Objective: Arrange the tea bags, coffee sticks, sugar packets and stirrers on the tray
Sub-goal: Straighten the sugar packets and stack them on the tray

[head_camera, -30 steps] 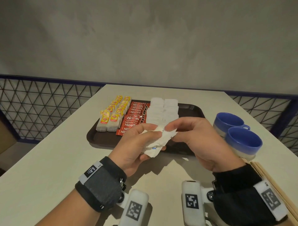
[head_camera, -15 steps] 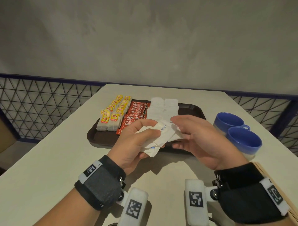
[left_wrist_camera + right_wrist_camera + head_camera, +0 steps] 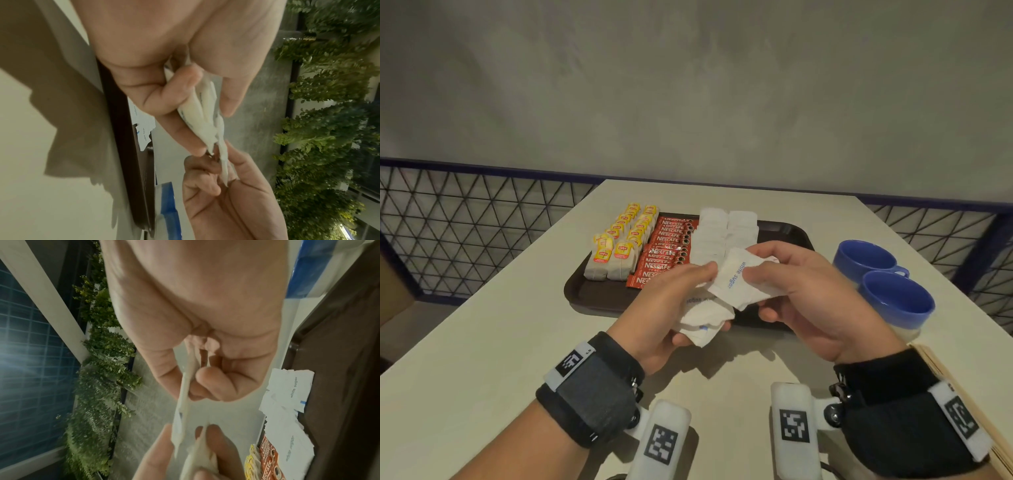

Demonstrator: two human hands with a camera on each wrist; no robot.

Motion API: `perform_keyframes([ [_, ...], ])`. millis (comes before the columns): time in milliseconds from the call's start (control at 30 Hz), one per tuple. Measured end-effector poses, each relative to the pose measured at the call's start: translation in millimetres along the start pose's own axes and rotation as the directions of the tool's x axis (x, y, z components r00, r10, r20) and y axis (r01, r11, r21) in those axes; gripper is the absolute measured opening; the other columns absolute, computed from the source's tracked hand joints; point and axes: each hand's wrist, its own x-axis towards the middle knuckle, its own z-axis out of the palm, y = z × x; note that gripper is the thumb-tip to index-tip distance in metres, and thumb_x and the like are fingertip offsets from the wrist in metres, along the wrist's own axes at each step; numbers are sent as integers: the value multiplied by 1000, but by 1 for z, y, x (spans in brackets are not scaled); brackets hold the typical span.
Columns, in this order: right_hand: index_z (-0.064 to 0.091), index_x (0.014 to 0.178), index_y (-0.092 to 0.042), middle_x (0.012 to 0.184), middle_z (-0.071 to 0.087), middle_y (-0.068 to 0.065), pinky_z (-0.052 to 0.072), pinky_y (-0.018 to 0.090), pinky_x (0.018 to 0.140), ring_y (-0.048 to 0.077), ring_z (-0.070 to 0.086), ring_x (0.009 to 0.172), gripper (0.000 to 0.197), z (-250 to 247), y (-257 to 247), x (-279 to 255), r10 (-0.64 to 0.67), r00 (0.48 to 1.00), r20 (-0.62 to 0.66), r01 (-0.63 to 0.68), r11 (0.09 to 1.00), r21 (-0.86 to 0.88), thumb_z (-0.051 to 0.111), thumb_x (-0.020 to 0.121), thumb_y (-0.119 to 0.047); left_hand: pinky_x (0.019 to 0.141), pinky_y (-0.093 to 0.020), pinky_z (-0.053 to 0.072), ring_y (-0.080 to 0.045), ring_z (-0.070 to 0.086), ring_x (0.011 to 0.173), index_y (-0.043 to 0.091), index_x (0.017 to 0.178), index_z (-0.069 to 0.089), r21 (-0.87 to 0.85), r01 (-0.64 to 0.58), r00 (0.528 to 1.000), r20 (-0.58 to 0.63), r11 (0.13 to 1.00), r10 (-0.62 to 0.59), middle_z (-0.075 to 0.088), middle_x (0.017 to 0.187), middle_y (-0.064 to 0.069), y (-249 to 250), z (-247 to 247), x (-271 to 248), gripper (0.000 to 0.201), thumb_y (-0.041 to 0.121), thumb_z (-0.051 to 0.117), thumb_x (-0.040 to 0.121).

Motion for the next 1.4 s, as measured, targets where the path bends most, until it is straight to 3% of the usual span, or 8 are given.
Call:
perform_keyframes([
  [133,66,109,-4,105,77,14,45,30,56,28,63,85,16,-1,0,0,-31,1000,6,31,999,11,63,94,3,32,-20,21,-28,68,62,11,122,69,-39,75,997,26,996,-74,72,92,-17,0,3,-2,48,49,53,96],
  [433,68,70,-10,106,77,8,56,25,63,24,71,97,33,-1,0,-1,-118,993,14,118,993,-5,58,90,15,27,-16,26,-27,68,58,10,87,68,-64,219,974,75,974,-214,72,94,-13,-2,-2,1,44,53,59,89],
  [633,74,79,-9,111,77,4,58,28,68,25,72,104,26,0,1,1,-131,989,-63,129,991,-41,60,91,9,32,-18,18,-21,68,60,6,113,69,-90,102,995,17,991,-101,71,85,-12,2,-3,0,28,25,57,97],
  [800,74,98,-8,111,75,7,57,26,61,27,72,104,16,-5,-1,3,-155,951,-267,190,975,112,62,95,2,34,-17,18,-20,69,62,1,120,64,-82,16,997,-74,996,-22,71,83,-11,1,-6,3,32,24,56,99],
  [1000,69,115,-9,106,78,8,59,31,70,20,77,92,23,-10,-5,1,-102,960,-260,178,940,290,69,92,-4,36,-15,34,-23,69,62,7,99,70,17,-19,992,-128,1000,21,73,83,-16,-4,-6,5,18,24,63,98],
  [1167,69,117,-10,103,79,8,51,31,74,16,74,83,28,-10,-7,0,-55,980,-190,124,918,377,71,89,-9,73,-43,44,-31,71,83,15,93,75,100,-39,986,-156,994,54,78,102,-13,-10,-11,10,15,29,72,92],
  [1233,70,115,-9,103,78,10,50,30,75,16,74,81,28,-11,-9,-2,-82,986,-147,139,888,437,70,87,-10,74,-46,44,-35,70,87,18,88,75,125,-48,982,-174,991,70,78,104,-11,-11,-12,11,13,30,74,90],
  [1400,77,98,-7,102,79,9,54,44,97,32,71,105,16,-2,-3,-1,-180,973,-147,178,984,-24,78,82,-11,59,-31,40,-33,64,79,20,86,76,120,-50,990,-122,992,65,74,96,-18,-10,-10,8,12,31,74,89],
])
